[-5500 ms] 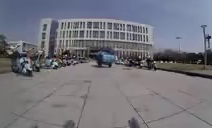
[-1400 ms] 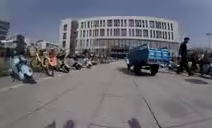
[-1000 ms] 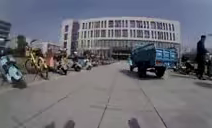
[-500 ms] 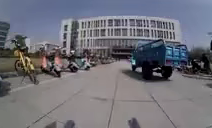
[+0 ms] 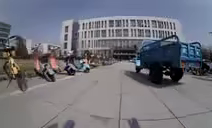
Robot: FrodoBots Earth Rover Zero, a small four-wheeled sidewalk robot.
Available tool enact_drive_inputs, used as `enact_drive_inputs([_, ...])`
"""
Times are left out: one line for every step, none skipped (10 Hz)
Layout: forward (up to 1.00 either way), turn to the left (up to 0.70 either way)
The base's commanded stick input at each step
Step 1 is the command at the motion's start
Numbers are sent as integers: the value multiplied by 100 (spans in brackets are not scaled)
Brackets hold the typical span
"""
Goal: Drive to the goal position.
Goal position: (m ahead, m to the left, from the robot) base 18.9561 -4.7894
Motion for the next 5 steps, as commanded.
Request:
enact_drive_inputs([100,0])
enact_drive_inputs([100,0])
enact_drive_inputs([100,0])
enact_drive_inputs([100,0])
enact_drive_inputs([100,0])
